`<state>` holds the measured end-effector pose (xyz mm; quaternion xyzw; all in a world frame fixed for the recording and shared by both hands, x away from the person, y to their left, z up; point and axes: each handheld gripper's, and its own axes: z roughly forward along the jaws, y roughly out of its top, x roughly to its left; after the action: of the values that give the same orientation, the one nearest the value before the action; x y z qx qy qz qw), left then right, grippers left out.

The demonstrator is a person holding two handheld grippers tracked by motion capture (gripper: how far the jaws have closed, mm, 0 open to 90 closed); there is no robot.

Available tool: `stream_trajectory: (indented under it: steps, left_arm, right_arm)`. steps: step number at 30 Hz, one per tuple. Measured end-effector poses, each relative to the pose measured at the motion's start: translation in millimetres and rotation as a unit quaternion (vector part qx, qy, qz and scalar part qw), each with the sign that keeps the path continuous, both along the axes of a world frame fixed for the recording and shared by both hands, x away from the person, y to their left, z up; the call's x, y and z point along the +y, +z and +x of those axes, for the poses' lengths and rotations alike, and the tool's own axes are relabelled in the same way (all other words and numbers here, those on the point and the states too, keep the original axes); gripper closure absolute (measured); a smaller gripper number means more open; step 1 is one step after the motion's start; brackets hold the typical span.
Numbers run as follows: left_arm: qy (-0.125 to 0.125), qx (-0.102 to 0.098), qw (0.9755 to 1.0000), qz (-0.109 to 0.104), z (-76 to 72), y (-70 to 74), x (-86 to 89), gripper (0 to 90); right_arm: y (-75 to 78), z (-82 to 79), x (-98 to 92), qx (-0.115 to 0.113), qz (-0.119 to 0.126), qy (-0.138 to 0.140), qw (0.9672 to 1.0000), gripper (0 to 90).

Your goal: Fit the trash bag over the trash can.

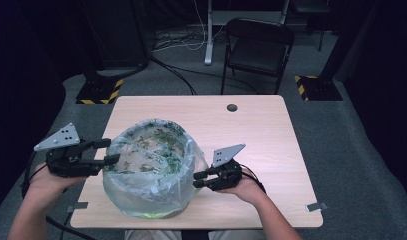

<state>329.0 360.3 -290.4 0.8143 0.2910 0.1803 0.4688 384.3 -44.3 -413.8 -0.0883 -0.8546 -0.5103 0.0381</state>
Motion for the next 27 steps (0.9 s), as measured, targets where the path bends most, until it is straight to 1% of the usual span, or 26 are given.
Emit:
stream_trajectory:
  steps: [3,4,7,8,9,10,12,14,16,18,19,21,22,23,25,27]
  left_arm:
    - [0.002,-0.004,1.0000,-0.004,-3.4,-1.8,4.3,38.8]
    - [0.002,-0.004,0.9999,-0.009,-5.2,-2.9,7.0,38.7]
    - [0.008,-0.004,0.9999,-0.014,-8.5,-5.4,12.4,38.6]
    - [0.009,-0.004,0.9998,-0.019,-9.8,-6.3,14.2,38.5]
    - [0.009,-0.007,0.9997,-0.024,-12.0,-6.7,16.2,38.3]
    - [0.010,-0.012,0.9996,-0.022,-14.5,-6.8,17.7,38.3]
    - [0.012,-0.021,0.9994,-0.024,-19.7,-6.2,21.1,38.8]
    - [0.013,-0.020,0.9992,-0.033,-24.3,-6.5,24.6,38.8]
    - [0.015,-0.016,0.9994,-0.027,-27.2,-9.4,26.1,38.8]
    - [0.016,-0.009,0.9996,-0.019,-28.5,-13.9,26.8,38.7]
    - [0.016,-0.009,0.9997,-0.016,-29.1,-16.1,27.5,38.7]
    - [0.017,-0.005,0.9997,-0.020,-29.6,-20.6,29.4,38.8]
    - [0.017,-0.002,0.9996,-0.022,-29.6,-23.1,30.1,38.8]
    - [0.016,0.001,0.9996,-0.022,-29.5,-25.8,30.3,38.8]
    - [0.014,0.006,0.9997,-0.021,-28.9,-31.2,30.2,38.9]
    - [0.011,0.010,0.9997,-0.021,-28.0,-36.4,29.1,38.9]
  right_arm:
    - [-1.4,1.0,-1.4,0.002,-0.002,-0.001,1.0000,64.9]
    - [-0.7,1.1,-2.3,0.001,0.001,0.001,1.0000,64.1]
    - [7.2,-0.1,-7.9,-0.007,0.015,0.005,0.9999,60.9]
    - [11.0,-0.6,-10.4,-0.011,0.023,0.006,0.9997,60.0]
    - [15.0,-1.2,-13.0,-0.014,0.031,0.007,0.9994,59.2]
    - [20.1,-2.0,-16.2,-0.019,0.039,0.005,0.9990,58.1]
    - [26.6,-3.2,-20.5,-0.030,0.047,-0.001,0.9985,56.6]
    - [32.1,-3.3,-25.2,-0.043,0.052,-0.017,0.9976,54.6]
    - [34.9,-0.4,-29.4,-0.054,0.053,-0.046,0.9961,52.4]
    - [34.9,4.4,-31.7,-0.057,0.056,-0.080,0.9936,49.1]
    - [34.1,6.9,-31.7,-0.057,0.054,-0.093,0.9926,47.9]
    - [31.4,10.3,-29.6,-0.068,0.038,-0.111,0.9908,46.3]
    - [29.6,11.8,-28.3,-0.072,0.029,-0.116,0.9902,45.9]
    - [27.7,13.6,-27.2,-0.071,0.025,-0.116,0.9904,45.6]
    - [23.4,17.4,-25.2,-0.062,0.025,-0.114,0.9913,46.8]
    - [20.3,19.8,-23.4,-0.050,0.028,-0.107,0.9926,51.2]
